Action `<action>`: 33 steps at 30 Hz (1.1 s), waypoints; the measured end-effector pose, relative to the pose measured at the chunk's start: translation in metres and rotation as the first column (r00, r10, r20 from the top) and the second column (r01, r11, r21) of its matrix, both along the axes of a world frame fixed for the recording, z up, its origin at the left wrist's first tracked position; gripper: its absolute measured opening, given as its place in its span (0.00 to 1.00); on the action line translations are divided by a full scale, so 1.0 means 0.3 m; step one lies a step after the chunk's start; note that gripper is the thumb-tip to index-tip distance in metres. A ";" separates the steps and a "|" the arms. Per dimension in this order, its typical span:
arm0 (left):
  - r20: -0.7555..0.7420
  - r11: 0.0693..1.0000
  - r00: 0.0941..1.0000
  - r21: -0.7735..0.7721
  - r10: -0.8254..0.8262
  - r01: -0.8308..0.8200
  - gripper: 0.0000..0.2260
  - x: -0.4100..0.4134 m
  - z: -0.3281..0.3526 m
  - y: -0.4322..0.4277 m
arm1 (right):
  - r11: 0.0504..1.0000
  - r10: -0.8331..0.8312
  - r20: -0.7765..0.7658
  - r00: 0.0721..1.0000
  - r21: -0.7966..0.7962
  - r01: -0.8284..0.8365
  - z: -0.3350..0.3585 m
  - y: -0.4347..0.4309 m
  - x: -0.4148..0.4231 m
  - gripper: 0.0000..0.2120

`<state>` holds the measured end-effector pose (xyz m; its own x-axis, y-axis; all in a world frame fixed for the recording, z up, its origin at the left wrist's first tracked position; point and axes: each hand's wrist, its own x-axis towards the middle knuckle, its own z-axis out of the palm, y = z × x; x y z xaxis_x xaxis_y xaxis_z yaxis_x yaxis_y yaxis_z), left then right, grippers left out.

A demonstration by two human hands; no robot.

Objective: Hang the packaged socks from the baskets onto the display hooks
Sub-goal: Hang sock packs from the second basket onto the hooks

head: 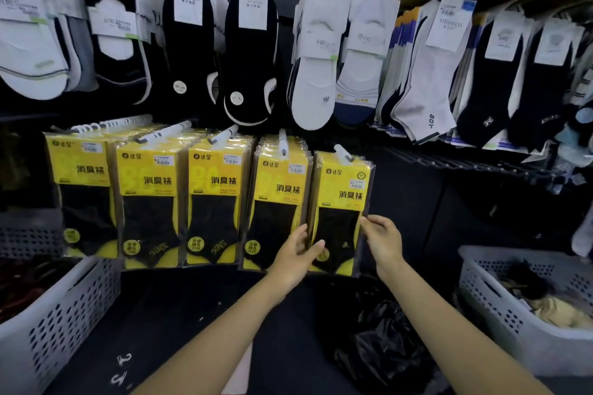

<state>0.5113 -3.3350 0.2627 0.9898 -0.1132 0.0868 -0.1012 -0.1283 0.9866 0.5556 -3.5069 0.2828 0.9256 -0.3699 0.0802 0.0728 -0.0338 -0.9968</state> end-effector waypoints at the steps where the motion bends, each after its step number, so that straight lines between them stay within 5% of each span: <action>1: -0.011 1.000 1.000 0.008 0.000 0.000 0.28 -0.012 -0.031 0.014 | 1.000 -0.005 -0.010 1.000 -0.012 0.005 -0.038 -0.003 -0.022 0.13; 5: -0.072 0.996 0.996 0.084 0.046 -0.040 0.24 -0.096 -0.203 0.091 | 0.999 0.032 -0.102 0.994 -0.036 -0.035 -0.243 0.013 -0.126 0.11; 9: -0.248 0.990 0.965 0.131 0.082 -0.050 0.23 -0.236 -0.421 0.175 | 0.969 0.216 -0.345 0.913 -0.040 -0.244 -0.529 0.075 -0.277 0.05; 14: -0.373 0.969 0.896 0.143 0.241 -0.201 0.14 -0.469 -0.713 0.284 | 0.792 0.379 -0.676 0.632 -0.117 -0.600 -0.876 0.138 -0.483 0.04; 19: -0.554 0.952 0.776 0.230 0.300 -0.203 0.10 -0.668 -0.978 0.418 | 0.621 0.418 -0.819 0.392 -0.058 -0.782 -1.062 0.144 -0.672 0.13; 27: -0.764 0.901 0.605 0.398 0.223 0.170 0.24 -0.784 -1.222 0.554 | 0.515 0.430 -0.879 0.205 0.052 -0.856 -1.250 0.121 -0.803 0.20; 30: -0.792 0.901 0.574 0.384 0.210 0.200 0.20 -0.780 -1.260 0.550 | 0.677 0.374 -0.874 0.311 0.028 -0.735 -1.308 0.129 -0.816 0.16; 33: -0.776 0.906 0.570 0.406 0.271 0.122 0.15 -0.761 -1.268 0.528 | 0.919 0.151 -0.859 0.490 -0.061 -0.390 -1.339 0.140 -0.798 0.11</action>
<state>0.2830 -3.1767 -0.1178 0.6207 0.1372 -0.7720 0.7285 -0.4649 0.5031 0.3163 -3.4650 -0.1188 0.6602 -0.1709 -0.7314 -0.7282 -0.3841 -0.5676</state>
